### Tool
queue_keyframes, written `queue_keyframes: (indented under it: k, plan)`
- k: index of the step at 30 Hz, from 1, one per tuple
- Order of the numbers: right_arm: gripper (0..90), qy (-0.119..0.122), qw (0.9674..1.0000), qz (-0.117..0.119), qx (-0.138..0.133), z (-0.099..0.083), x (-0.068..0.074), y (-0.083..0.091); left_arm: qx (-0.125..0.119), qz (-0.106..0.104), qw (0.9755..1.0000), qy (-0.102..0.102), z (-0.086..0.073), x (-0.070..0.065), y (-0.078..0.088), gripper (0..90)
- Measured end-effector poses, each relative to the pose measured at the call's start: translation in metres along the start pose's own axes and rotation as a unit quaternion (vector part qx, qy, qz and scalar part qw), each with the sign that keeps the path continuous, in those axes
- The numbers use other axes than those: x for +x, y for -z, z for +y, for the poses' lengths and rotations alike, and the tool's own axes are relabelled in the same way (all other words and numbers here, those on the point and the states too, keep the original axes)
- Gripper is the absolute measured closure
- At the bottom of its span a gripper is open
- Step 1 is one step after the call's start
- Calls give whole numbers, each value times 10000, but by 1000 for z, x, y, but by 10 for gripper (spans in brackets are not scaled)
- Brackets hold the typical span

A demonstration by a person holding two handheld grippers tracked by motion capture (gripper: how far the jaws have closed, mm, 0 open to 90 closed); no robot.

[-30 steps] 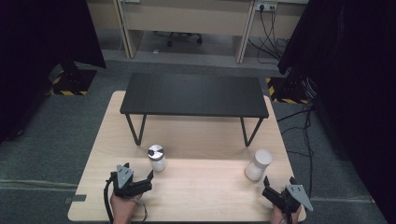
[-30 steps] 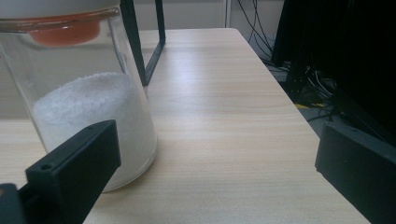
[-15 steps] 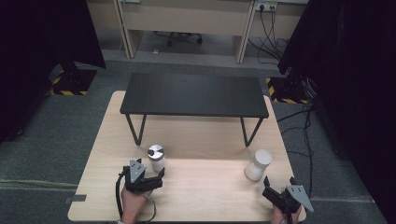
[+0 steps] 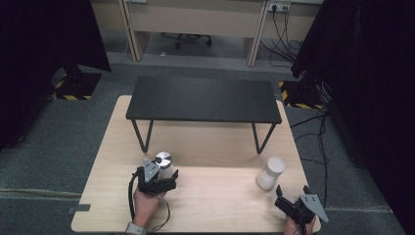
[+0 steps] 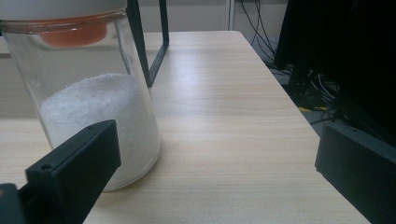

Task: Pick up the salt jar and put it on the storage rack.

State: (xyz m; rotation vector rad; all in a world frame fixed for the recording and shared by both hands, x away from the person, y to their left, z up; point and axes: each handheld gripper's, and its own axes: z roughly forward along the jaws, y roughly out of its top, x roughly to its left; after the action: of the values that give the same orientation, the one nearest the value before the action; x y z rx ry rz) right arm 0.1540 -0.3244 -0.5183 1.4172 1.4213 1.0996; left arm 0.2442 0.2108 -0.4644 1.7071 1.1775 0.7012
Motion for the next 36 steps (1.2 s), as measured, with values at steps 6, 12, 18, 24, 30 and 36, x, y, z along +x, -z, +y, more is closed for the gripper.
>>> queue_keyframes:
  k: [6, 12, 18, 24, 30, 36]
  plan:
    - [3, 38, 10000, -9, 35, 1, 1, -1, 51, 44, 10000, 70, 7, 3, -3, 204]
    - [3, 51, 10000, -8, 63, 2, 1, -1, 181, 50, 9998, 116, 12, 6, -11, 281]
    - [3, 58, 9999, -19, 81, 3, 1, -2, 186, 57, 9998, 7, 12, 6, -14, 305]
    - [3, 104, 9999, -21, 135, 4, 2, -3, 117, 62, 9999, -57, 9, 5, -13, 310]
    - [3, 97, 9999, -6, 135, 4, 2, -3, 107, 50, 9999, -82, 8, 4, -11, 311]
    - [3, 95, 9999, 0, 132, 4, 2, -3, 167, 72, 9998, -125, 10, 2, -9, 312]
